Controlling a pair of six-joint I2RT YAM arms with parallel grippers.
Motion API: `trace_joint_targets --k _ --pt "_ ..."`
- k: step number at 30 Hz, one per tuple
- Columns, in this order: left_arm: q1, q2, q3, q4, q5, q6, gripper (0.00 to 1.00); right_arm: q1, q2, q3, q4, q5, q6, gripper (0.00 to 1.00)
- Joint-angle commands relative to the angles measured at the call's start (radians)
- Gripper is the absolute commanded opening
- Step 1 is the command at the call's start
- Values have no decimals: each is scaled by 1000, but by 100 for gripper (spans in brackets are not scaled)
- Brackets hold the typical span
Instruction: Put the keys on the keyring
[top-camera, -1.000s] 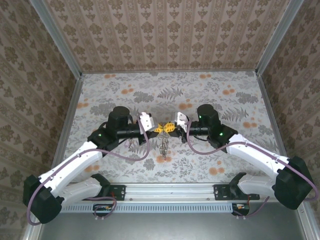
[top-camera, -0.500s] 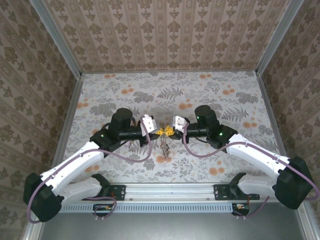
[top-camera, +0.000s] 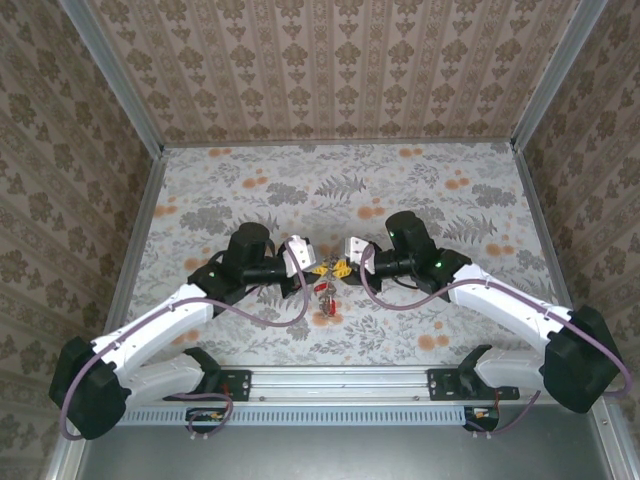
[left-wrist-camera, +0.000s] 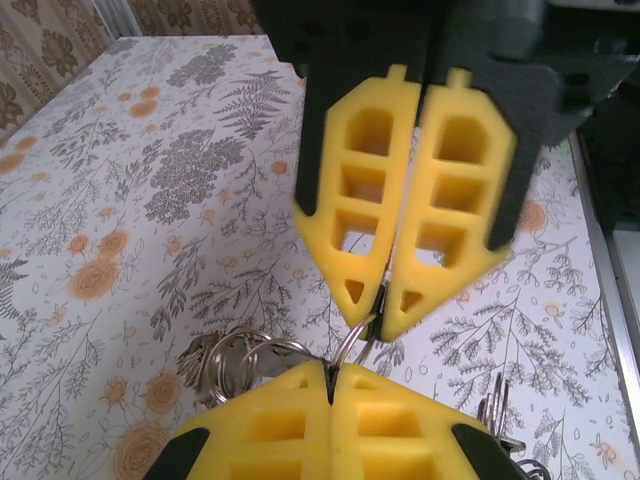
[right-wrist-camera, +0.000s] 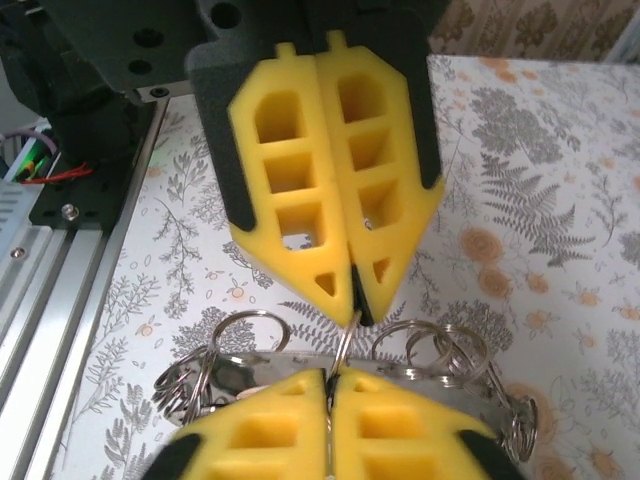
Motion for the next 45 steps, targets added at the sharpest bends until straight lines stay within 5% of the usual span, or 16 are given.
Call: trace_joint_targets --k 1,7,10,13,28,35,45 --pt "4 -3 2 70 41 32 0 0 16 -9 2 -21 -11 0" --pt "6 -10 16 52 61 12 0 -7 12 -46 103 -27 34 0" --pt "15 -28 15 30 98 1 23 -21 -20 -108 268 -33 124 0" --pt "25 -52 8 12 105 -5 32 -30 -42 -146 387 -51 196 0" --pt "49 -15 -6 15 97 -22 35 -34 -55 -181 483 -83 250 0" --pt "42 14 17 32 92 0 29 -33 -48 -178 505 -96 264 0" --pt "35 -17 10 70 74 16 0 -31 -56 -171 434 -105 223 0"
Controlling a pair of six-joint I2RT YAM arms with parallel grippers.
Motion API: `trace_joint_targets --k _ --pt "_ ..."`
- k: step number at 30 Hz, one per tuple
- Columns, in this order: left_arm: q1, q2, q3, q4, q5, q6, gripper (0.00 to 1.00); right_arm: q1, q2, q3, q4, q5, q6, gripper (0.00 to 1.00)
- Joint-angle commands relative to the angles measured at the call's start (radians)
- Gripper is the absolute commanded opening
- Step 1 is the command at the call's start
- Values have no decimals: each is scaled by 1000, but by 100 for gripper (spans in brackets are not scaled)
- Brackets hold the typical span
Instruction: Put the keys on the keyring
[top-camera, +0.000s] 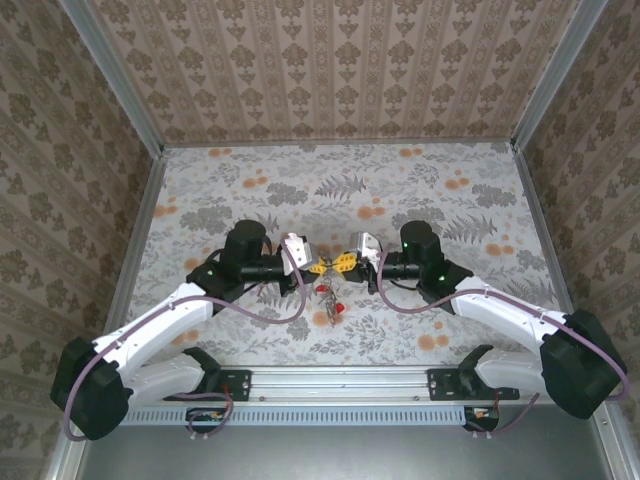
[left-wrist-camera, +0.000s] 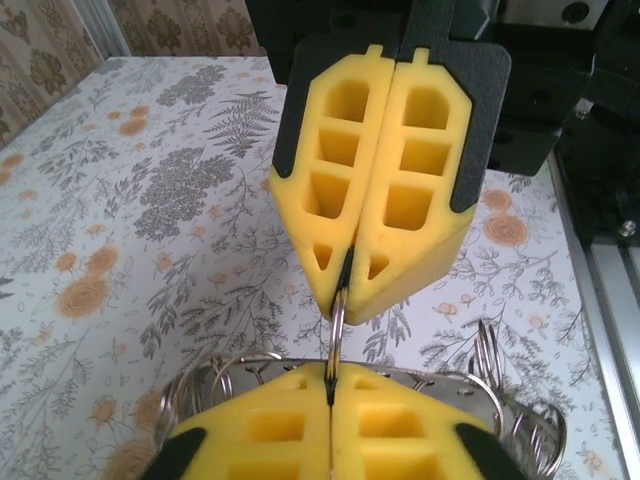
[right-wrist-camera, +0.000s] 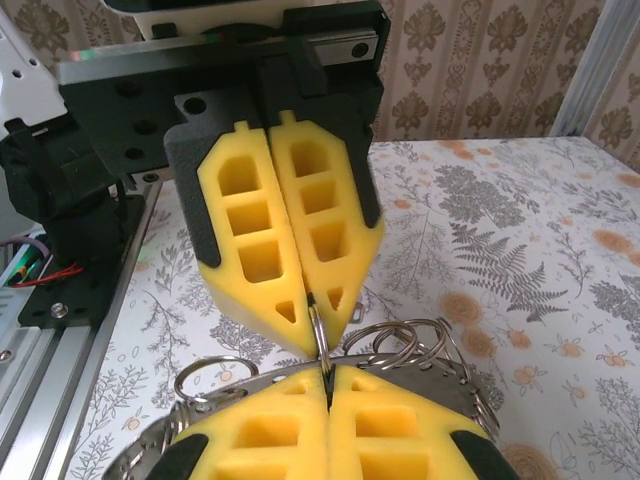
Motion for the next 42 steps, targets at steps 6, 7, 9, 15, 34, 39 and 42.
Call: trace_joint_targets --k 6,7,9,15,34,39,42 --pt "-6 -28 33 -5 16 39 0 4 -35 53 -195 -32 -126 0" --pt "-7 -28 41 -24 12 49 0 4 -38 64 -238 -28 -151 0" --pt "-13 -26 67 -91 -4 85 0 4 -40 94 -337 -18 -204 14" --pt "-36 -4 128 -235 -47 177 0 4 -34 141 -457 -4 -273 22" --pt "-73 55 170 -280 -25 190 0 67 51 246 -570 40 -344 26" --pt "-74 54 166 -281 -18 192 0 70 52 241 -568 56 -347 19" --pt "-75 52 165 -282 -17 193 0 70 52 245 -578 58 -355 2"
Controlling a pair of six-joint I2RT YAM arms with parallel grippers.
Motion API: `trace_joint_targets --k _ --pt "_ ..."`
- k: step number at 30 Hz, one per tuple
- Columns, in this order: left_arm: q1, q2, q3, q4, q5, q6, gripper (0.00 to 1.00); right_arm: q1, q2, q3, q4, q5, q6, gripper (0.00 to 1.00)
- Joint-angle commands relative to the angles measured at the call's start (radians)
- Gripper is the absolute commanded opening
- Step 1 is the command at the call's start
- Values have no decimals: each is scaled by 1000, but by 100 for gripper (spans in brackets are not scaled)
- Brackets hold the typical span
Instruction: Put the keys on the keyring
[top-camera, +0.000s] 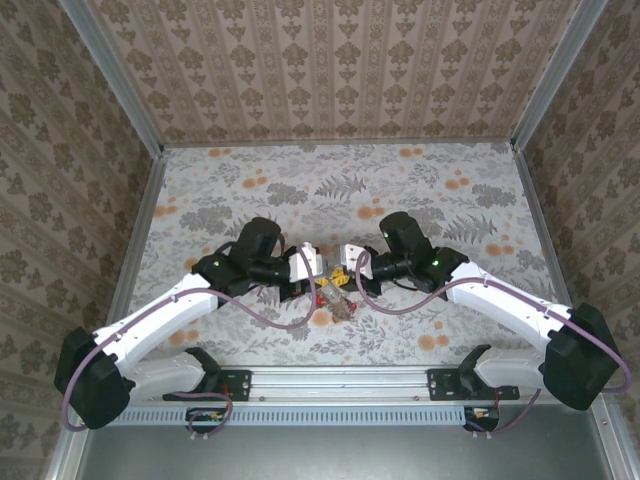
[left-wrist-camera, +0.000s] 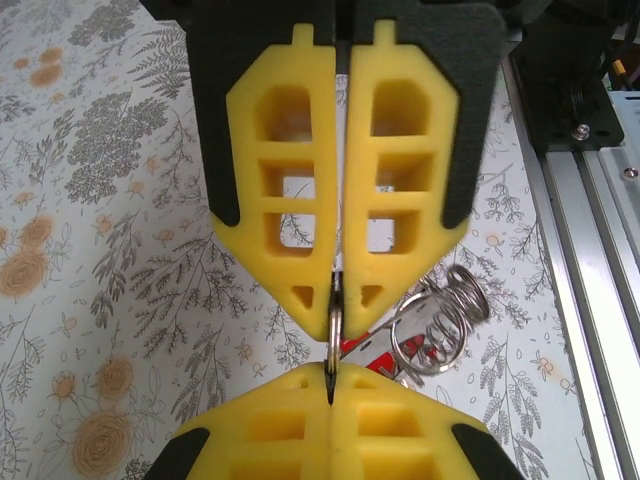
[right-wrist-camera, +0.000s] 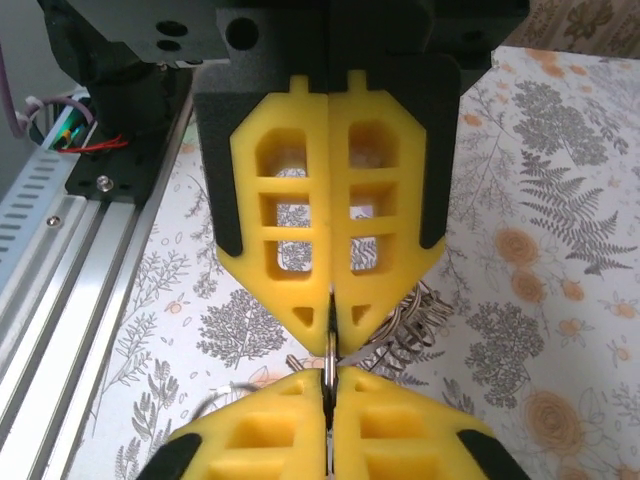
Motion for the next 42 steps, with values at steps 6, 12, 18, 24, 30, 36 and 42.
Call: trace_joint_targets --k 6,12,18,24,30,36,42 --pt "-1 -30 22 13 57 10 13 5 -23 -25 40 7 10 0" --pt "5 -113 -77 136 68 -48 26 -3 -96 -161 400 -35 224 0" --pt "11 -124 -92 176 73 -86 28 -13 -113 -209 566 -75 341 0" --pt "33 -130 -100 208 96 -130 32 -20 -118 -218 621 -104 380 0" --pt "97 -189 -144 300 94 -200 35 -21 -124 -227 638 -113 393 0" --pt "107 -196 -160 328 147 -207 30 -21 -111 -219 687 -119 419 0" --pt "103 -187 -159 360 174 -205 26 -22 -90 -204 694 -121 419 0"
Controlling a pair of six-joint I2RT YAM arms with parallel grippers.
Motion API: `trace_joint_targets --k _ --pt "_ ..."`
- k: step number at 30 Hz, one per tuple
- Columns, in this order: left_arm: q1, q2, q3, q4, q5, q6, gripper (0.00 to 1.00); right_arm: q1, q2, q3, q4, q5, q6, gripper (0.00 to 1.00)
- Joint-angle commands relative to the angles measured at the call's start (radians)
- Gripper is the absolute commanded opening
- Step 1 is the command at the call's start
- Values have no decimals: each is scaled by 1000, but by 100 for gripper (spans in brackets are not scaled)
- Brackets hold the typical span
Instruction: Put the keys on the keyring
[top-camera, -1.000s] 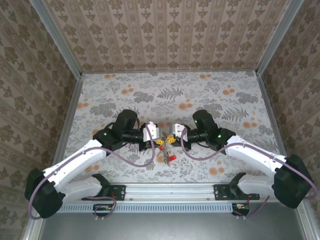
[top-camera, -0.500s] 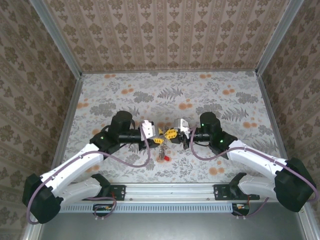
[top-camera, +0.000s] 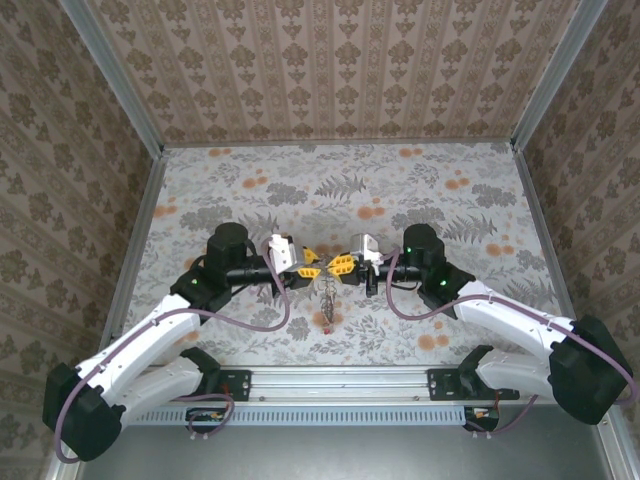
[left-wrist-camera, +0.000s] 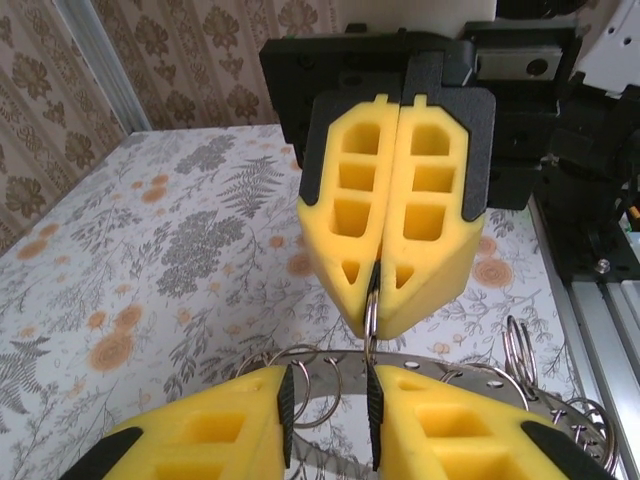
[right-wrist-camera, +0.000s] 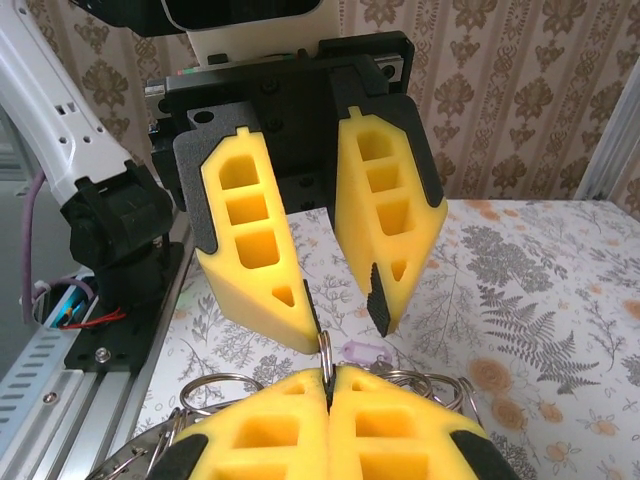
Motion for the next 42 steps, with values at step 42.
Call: trace_joint_targets --k 42 --pt "-59 68 177 -352 -116 272 0 26 -16 176 -549 108 -380 34"
